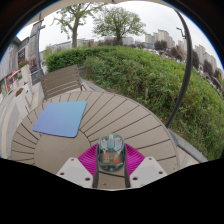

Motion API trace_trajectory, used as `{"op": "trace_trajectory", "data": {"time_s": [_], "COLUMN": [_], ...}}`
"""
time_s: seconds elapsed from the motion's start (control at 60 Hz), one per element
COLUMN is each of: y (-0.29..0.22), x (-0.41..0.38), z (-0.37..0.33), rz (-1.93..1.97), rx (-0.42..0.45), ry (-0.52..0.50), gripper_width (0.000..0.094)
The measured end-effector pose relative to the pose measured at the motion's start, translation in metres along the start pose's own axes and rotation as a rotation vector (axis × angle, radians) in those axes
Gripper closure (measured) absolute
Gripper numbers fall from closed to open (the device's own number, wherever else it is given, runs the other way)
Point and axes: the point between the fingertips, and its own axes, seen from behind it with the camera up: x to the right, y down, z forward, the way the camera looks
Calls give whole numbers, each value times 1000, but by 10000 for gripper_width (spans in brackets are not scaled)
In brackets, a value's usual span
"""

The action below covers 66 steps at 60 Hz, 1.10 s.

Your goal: Arrange mouse

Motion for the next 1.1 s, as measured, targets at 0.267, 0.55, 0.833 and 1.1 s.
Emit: {"op": "trace_trajectory", "data": {"time_s": [0.267, 0.55, 0.833, 1.1], "y": [-116, -96, -72, -67], "x": [-128, -248, -255, -218], "z": [6, 125, 133, -51], "rz": [-32, -20, -47, -66], "rx": [96, 38, -28, -61], "ry": [-162, -130, -71, -75], "gripper_width": [598, 575, 85, 82]}}
